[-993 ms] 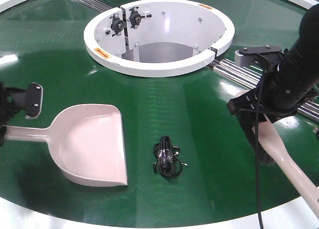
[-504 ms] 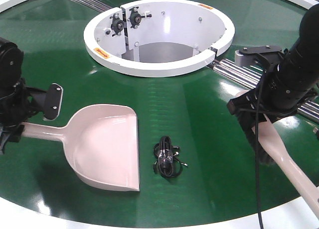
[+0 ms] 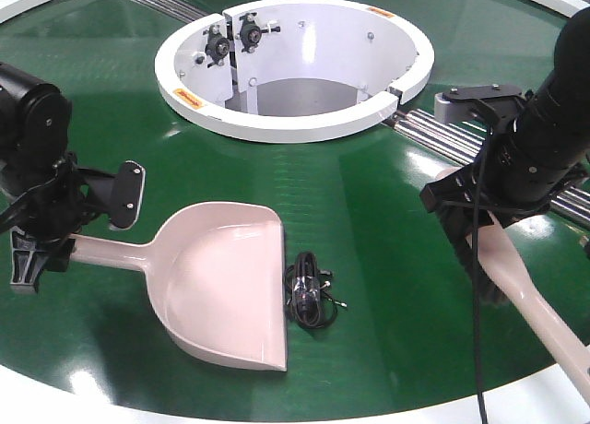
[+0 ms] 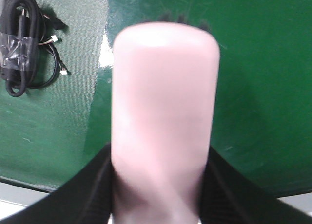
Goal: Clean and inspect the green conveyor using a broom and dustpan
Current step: 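Slide the dustpan with the left gripper toward the black cable bundle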
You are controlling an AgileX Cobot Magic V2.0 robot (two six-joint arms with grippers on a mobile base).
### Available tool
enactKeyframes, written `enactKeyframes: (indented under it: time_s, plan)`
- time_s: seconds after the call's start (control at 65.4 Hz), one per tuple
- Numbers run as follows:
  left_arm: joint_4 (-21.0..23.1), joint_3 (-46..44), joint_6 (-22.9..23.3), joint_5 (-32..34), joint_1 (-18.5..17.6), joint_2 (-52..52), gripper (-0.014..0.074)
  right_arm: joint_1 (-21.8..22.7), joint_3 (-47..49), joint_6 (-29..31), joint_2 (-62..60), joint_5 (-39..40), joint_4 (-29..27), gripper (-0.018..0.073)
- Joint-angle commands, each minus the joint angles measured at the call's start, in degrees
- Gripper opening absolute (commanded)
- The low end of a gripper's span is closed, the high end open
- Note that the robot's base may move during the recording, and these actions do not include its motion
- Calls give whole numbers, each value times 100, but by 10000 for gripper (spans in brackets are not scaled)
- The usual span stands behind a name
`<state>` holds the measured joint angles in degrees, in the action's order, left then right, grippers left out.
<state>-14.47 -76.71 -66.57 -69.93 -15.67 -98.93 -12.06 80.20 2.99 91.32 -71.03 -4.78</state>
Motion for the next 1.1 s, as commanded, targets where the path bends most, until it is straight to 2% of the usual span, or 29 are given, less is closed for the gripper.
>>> enactKeyframes:
  time_s: [0.0,0.199,0.397,0.611,1.085]
  plan:
    - [92,-131,82,-227,-89,154,-8,26,177,52,-251,-283,-18,-3]
    - [-46,-131,384,-227,-82,102,-8,26,177,46,-251,-283,-18,-3]
    - [-371,-131,364,-227,-82,102,-8,26,177,46,-251,-277,-18,-3]
    - [-358,-131,364,-227,-88,102,-8,26,177,52,-251,-283,-18,-3]
    - [360,-131,332,-227,-88,102,-8,26,177,52,-251,-283,-18,-3]
